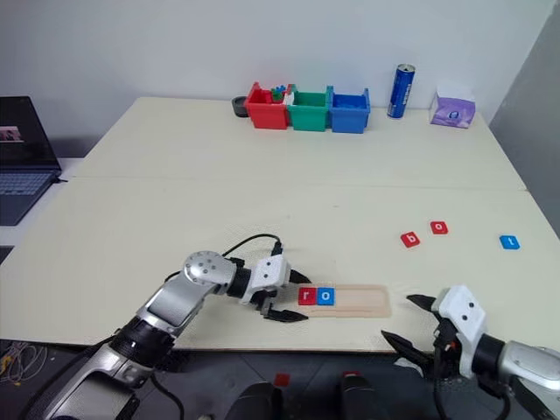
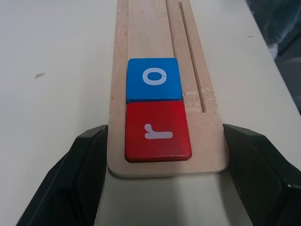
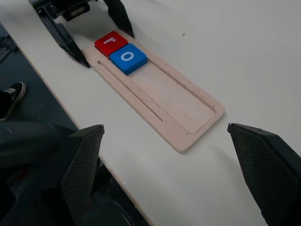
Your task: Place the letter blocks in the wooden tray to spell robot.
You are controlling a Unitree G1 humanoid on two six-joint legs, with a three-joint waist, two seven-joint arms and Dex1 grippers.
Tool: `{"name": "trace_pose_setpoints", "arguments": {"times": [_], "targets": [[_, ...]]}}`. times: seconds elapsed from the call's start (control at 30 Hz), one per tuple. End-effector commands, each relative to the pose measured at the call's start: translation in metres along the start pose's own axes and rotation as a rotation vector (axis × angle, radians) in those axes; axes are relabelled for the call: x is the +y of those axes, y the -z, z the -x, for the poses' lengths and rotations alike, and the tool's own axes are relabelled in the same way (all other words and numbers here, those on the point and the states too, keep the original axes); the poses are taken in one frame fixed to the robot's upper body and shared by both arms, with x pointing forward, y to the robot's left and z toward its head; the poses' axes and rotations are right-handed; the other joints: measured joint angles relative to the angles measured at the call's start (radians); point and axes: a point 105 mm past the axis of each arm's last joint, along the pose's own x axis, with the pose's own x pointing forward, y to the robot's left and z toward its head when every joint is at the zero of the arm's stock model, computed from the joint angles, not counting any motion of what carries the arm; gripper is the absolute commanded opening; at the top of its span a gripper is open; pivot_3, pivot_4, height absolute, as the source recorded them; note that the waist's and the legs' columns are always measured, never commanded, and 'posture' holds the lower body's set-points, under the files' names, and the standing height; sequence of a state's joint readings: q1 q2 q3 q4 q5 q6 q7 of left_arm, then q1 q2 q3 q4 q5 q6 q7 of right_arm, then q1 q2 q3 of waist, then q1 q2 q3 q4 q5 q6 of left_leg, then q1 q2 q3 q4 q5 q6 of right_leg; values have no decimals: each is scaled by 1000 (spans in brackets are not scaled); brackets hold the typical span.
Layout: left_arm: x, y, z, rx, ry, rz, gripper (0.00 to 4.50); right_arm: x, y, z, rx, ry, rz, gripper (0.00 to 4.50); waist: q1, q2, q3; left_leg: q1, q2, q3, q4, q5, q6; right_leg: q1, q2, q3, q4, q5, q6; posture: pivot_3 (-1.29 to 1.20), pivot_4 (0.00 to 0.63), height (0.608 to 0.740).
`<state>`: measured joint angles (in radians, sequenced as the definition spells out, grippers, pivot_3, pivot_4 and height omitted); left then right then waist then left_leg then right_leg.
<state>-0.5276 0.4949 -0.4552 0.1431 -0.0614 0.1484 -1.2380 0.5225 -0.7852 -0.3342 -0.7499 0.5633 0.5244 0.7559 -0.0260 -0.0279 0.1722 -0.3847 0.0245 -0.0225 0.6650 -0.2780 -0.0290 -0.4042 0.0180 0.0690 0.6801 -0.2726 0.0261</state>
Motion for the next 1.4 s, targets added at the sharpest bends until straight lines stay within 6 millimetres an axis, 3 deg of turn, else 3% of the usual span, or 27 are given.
{"name": "trace_pose_setpoints", "arguments": {"times": [0.03, 0.27, 1.07, 1.13, 1.2, 1.4], "targets": [[5, -7, -7, -2, 22, -47, 3398, 8, -11, 3, -31, -7, 39, 4500, -2, 0, 0, 0, 0, 0, 0, 0, 0, 0, 0, 0, 0, 0, 0, 0, 150, 740], [10, -8, -13, -5, 21, -35, 3398, 17, -10, 3, -37, 1, 20, 4500, -3, 0, 0, 0, 1, 0, 0, 0, 0, 0, 2, 0, 0, 0, 0, 0, 150, 740], [18, -4, -8, 19, -63, -13, 3398, 8, -16, -6, -63, -9, 39, 4500, -3, 0, 0, 0, 1, 0, 0, 0, 0, 0, 1, 0, 0, 0, 0, 0, 150, 740], [20, -3, -8, 17, -63, -13, 4108, 8, -16, -7, -64, -10, 39, 4500, -3, 0, 0, 0, 1, 0, 0, 0, 0, 0, 1, 0, 0, 0, 0, 0, 150, 740], [22, -4, -7, 7, -60, -12, 4439, 9, -16, -7, -64, -12, 39, 4500, -3, 0, 0, 0, 1, 0, 0, 0, 0, 0, 1, 0, 0, 0, 0, 0, 150, 740], [26, -8, -1, -15, -55, -44, 4439, 9, -18, -6, -69, -20, 33, 4500, -4, 0, 0, 1, 1, 0, 0, 0, 0, 0, 1, 0, 0, 0, 0, 0, 150, 740]]}}
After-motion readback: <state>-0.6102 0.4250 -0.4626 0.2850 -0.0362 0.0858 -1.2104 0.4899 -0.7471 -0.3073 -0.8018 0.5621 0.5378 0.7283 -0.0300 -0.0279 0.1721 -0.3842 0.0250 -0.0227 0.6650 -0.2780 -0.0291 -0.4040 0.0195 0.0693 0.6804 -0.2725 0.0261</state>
